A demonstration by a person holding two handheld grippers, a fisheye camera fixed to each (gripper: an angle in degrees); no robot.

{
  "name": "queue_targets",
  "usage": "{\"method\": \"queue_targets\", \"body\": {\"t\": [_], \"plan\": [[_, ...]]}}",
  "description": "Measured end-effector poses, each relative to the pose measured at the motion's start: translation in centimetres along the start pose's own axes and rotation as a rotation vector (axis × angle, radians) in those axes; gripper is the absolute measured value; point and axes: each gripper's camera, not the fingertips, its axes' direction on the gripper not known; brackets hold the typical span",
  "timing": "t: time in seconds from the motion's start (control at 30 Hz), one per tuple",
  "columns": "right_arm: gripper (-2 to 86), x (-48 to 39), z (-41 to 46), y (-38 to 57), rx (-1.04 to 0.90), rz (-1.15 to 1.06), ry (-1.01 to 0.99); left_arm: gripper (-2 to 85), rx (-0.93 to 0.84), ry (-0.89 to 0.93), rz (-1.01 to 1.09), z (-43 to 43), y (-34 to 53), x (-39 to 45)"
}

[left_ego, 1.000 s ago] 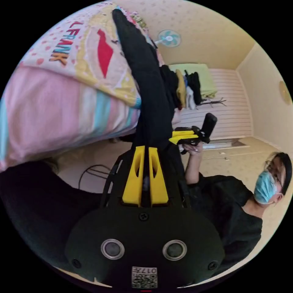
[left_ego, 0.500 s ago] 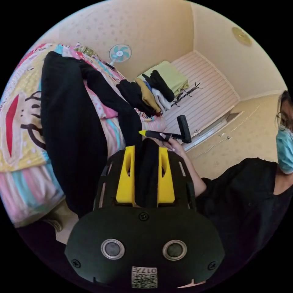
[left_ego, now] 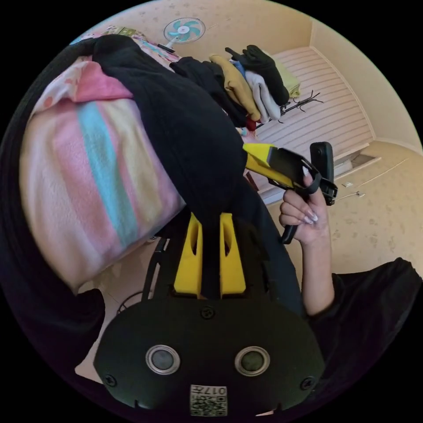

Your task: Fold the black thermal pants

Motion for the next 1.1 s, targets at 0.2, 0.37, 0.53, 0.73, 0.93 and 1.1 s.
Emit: {"method": "queue_targets", "body": {"t": [0.2, 0.37, 0.53, 0.73, 0.93, 1.1], "plan": [[11.8, 2.9, -7.5, 0.9, 0.149, 0.018, -0.162, 3.8, 0.284, 0.565, 0.049, -12.5, 1.3, -1.9], [16.8, 4.9, -2.9, 0.7, 0.060, 0.050, -0.887, 3.8, 0.406, 0.757, 0.003, -15.0, 2.8, -5.0], [15.7, 2.4, -3.1, 0.5, -0.013, 0.014, -1.107, 3.9, 0.391, 0.711, -0.060, -15.1, 3.5, -6.3], [17.4, 1.4, -5.5, 3.3, -0.016, 0.039, -1.079, 3.9, 0.385, 0.698, -0.090, -14.9, 3.8, -6.9], [5.0, -2.4, -4.7, 6.5, -0.195, 0.010, -0.643, 4.0, 0.315, 0.680, -0.139, -12.6, 3.5, -7.0], [3.4, -1.9, -6.1, 9.7, -0.205, 0.051, -0.284, 6.0, 0.027, 0.563, -0.154, -12.2, 2.0, -7.1]]}}
